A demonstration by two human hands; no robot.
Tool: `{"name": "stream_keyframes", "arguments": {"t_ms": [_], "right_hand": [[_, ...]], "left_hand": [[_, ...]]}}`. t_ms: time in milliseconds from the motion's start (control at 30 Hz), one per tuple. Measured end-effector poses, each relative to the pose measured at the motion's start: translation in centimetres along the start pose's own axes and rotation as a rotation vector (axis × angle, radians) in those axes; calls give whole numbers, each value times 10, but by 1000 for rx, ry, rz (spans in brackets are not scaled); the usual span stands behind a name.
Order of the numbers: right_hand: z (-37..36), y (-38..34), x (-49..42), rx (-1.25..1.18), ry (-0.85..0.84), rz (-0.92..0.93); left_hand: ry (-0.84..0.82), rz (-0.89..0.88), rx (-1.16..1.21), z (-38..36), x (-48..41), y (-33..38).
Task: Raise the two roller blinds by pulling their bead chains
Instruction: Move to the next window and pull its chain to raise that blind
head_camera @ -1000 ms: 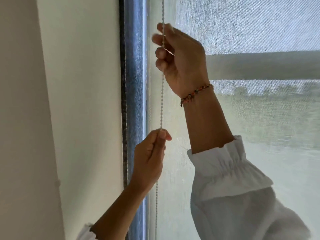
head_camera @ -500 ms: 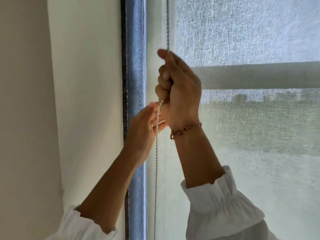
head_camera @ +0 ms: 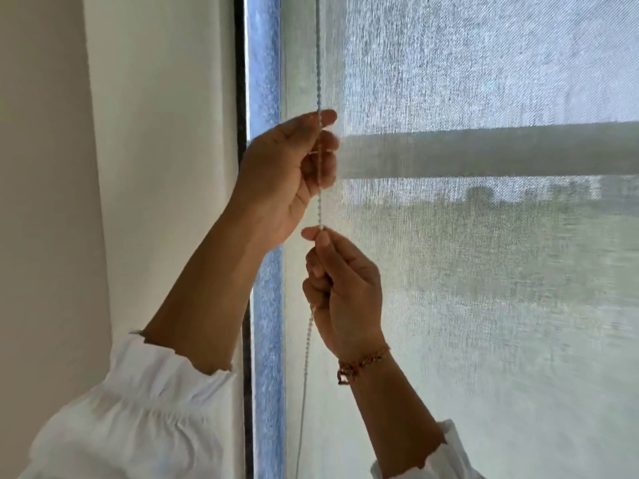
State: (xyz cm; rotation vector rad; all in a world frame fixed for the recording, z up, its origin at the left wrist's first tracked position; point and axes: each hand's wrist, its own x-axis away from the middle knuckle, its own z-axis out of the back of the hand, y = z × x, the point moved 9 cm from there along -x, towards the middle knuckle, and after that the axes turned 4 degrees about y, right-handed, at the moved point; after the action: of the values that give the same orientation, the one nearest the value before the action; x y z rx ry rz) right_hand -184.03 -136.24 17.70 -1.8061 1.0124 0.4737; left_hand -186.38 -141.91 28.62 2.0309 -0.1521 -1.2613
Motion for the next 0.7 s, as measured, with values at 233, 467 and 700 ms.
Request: {"name": "stream_keyframes", "arguments": {"t_ms": [233, 467, 700], "right_hand": [[13, 33, 11, 82, -54, -90], [19, 21, -24, 144, -14, -80], [-9, -55, -68, 48, 32, 84]], "left_hand": [[118, -141, -207, 13, 22, -17], [176, -358, -359, 25, 33, -6], [119, -280, -444, 35, 60, -56]]}}
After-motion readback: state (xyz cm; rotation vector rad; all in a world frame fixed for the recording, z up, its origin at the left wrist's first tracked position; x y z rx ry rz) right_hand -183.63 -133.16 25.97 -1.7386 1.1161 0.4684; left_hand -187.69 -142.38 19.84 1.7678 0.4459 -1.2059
